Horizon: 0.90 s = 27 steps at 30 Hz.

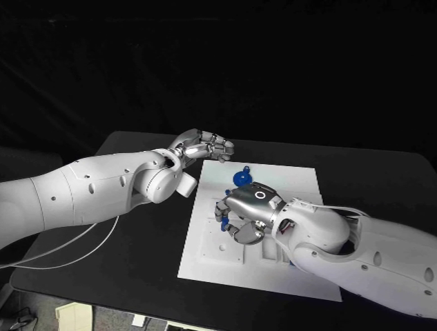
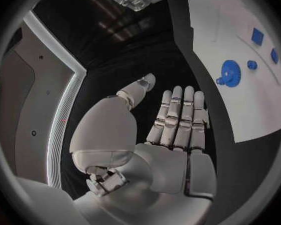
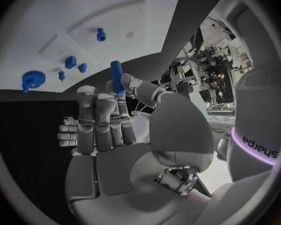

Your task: Assemble the parts on the task board

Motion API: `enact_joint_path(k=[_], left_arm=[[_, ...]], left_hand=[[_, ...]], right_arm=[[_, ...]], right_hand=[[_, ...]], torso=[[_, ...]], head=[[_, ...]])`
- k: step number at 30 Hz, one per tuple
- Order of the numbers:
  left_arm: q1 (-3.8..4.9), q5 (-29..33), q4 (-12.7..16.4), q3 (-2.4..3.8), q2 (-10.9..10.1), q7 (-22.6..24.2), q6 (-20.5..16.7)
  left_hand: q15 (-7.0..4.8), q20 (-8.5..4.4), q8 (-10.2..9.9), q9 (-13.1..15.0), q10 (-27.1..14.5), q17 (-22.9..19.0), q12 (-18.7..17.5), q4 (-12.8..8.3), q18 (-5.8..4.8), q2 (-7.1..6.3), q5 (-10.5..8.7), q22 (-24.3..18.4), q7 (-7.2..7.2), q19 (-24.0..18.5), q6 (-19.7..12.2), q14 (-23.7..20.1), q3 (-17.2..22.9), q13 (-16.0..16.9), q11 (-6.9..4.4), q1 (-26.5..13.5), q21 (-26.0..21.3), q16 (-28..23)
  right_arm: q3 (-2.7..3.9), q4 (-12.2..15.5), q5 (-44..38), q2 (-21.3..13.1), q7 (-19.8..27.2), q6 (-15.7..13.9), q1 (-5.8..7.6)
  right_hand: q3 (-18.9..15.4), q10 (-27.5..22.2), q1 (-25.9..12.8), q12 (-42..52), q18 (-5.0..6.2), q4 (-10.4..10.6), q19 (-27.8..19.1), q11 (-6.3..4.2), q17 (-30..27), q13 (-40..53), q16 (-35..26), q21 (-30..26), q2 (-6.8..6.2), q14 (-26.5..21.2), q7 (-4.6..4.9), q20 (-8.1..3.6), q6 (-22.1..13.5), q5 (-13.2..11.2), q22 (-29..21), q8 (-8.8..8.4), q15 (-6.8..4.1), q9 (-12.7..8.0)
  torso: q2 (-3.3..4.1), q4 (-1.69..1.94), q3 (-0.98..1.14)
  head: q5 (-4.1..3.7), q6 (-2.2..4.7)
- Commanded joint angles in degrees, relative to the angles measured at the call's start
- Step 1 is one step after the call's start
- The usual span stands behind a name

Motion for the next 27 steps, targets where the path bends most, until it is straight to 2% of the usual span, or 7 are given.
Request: enact_joint_path(k=[1, 5, 12, 27], left_arm=[[0.05, 0.34, 0.09, 0.06, 0.22, 0.61, 0.32], [0.05, 0.35, 0.08, 0.06, 0.33, 0.6, 0.35], [0.05, 0.36, 0.11, 0.06, 0.43, 0.55, 0.39], [0.05, 0.37, 0.13, 0.06, 0.41, 0.47, 0.58]], left_hand=[[0.0, 0.07, 0.23, -0.06, 0.46, 0.06, 0.13, 0.12, 1.17, 0.79, 0.25, 0.06, 0.17, 0.48, 0.4, 0.27, -0.32, -0.08, 0.0, -0.01, -0.09, 0.33], [0.0, 0.07, 0.23, -0.06, 0.47, 0.06, 0.13, 0.11, 1.16, 0.79, 0.25, 0.07, 0.17, 0.49, 0.4, 0.27, -0.32, -0.09, -0.01, -0.01, -0.1, 0.34], [-0.01, 0.06, 0.24, -0.07, 0.48, 0.06, 0.12, 0.1, 1.16, 0.79, 0.25, 0.07, 0.16, 0.5, 0.41, 0.27, -0.32, -0.09, -0.01, -0.01, -0.12, 0.35], [-0.01, 0.06, 0.25, -0.09, 0.5, 0.06, 0.1, 0.1, 1.15, 0.8, 0.25, 0.09, 0.16, 0.52, 0.41, 0.26, -0.34, -0.1, -0.01, -0.04, -0.16, 0.37]], right_arm=[[-0.25, -0.47, -1.49, 1.24, 0.63, -0.19, -0.85], [-0.95, -1.17, -1.65, 2.29, 0.68, -0.06, -1.51], [-1.57, -2.51, -2.55, 3.26, 0.65, 0.23, -2.49], [-1.86, -3.11, -2.64, 3.09, 0.55, 1.38, -2.99]], right_hand=[[0.27, 2.56, 0.54, 0.11, 3.96, 0.0, 0.47, -0.01, -0.1, 1.24, 0.18, 0.19, -0.01, -0.18, 0.0, -0.32, 0.27, 0.37, 0.85, 0.18, -0.42, 0.06], [0.27, 2.55, 0.54, 0.1, 3.96, -0.02, 0.47, -0.01, -0.12, 1.25, 0.17, 0.19, 0.02, -0.18, 0.0, -0.33, 0.26, 0.36, 0.84, 0.18, -0.42, 0.07], [0.27, 2.55, 0.54, 0.08, 3.96, -0.05, 0.47, -0.01, -0.13, 1.26, 0.17, 0.18, 0.06, -0.19, 0.0, -0.34, 0.25, 0.36, 0.83, 0.18, -0.42, 0.08], [0.26, 2.55, 0.53, 0.06, 3.96, -0.15, 0.48, -0.01, -0.16, 1.3, 0.16, 0.18, 0.12, -0.18, 0.0, -0.37, 0.23, 0.36, 0.82, 0.18, -0.43, 0.11]], torso=[[0.01, 0.01, -0.01], [0.02, 0.02, -0.01], [0.0, -0.03, 0.01], [0.0, -0.13, 0.08]], head=[[0.36, -0.13], [0.56, -0.27], [0.77, -0.43], [1.22, -0.79]])
